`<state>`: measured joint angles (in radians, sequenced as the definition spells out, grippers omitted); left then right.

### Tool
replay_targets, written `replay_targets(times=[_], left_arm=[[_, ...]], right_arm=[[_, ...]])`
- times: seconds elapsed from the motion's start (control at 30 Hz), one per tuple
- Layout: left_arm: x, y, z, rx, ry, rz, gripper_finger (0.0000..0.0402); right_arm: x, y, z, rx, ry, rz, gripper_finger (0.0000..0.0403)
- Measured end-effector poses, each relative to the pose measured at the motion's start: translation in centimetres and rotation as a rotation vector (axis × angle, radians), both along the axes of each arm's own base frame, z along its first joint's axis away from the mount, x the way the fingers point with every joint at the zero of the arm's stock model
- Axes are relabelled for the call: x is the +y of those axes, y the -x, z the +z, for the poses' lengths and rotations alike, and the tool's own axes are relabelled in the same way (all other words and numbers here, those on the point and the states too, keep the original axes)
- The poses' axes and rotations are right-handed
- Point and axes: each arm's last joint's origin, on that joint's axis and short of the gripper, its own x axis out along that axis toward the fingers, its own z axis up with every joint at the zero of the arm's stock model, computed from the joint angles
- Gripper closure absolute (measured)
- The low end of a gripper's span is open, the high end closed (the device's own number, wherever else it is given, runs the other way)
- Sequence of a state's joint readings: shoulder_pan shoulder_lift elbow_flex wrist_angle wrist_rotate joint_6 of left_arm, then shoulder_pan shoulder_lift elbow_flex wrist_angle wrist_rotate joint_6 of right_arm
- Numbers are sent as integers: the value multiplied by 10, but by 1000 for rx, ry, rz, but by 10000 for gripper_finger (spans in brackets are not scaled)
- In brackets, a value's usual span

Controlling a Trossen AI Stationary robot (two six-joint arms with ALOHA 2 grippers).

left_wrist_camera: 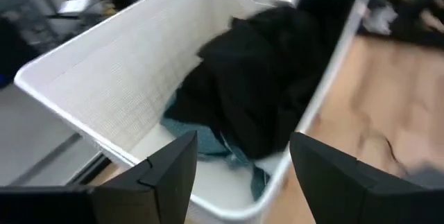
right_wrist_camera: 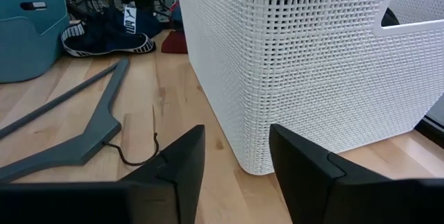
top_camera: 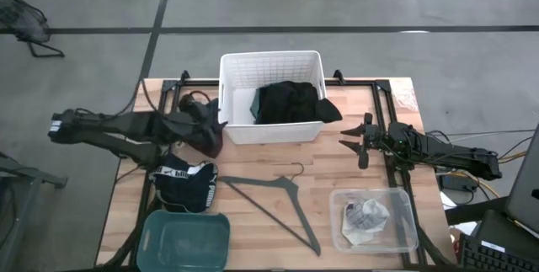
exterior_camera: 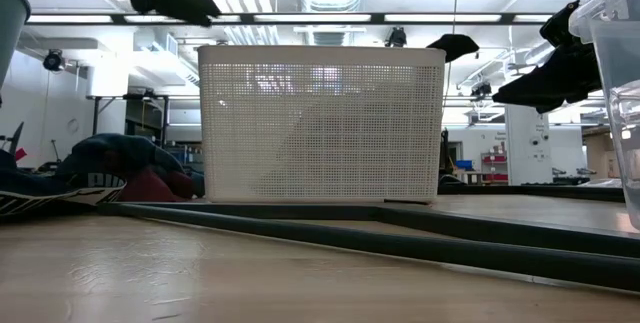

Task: Pick & Place Cloths
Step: Put the dark blue shorts into the dark green bin

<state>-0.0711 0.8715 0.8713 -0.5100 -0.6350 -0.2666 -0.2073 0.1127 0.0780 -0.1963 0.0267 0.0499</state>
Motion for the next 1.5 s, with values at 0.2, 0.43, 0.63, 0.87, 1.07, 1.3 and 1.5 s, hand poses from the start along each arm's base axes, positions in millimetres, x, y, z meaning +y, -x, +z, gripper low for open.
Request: replay_targets(times=[0.2,0.43,0.63,0.87,1.07,1.3,1.5], left_arm=[[0,20,21,238,71,-28,166],[2,23,-8,535,177,87,165],[5,7,-51,734,185,124,165],[8,0,-78,846,141,150,165],[8,-1,-98,918,179,97,165],[10,-5,-117,931,128,36,170],[12,-8,-119,938,120,27,246]], right_arm=[[0,0,0,0,-1,0,268],[0,0,0,0,0,1,291],[0,0,0,0,-1,0,312],[0,0,0,0,0,0,338],[0,0,0,0,-1,0,355],[0,0,0,0,0,0,364],[0,0,0,0,0,1,350]])
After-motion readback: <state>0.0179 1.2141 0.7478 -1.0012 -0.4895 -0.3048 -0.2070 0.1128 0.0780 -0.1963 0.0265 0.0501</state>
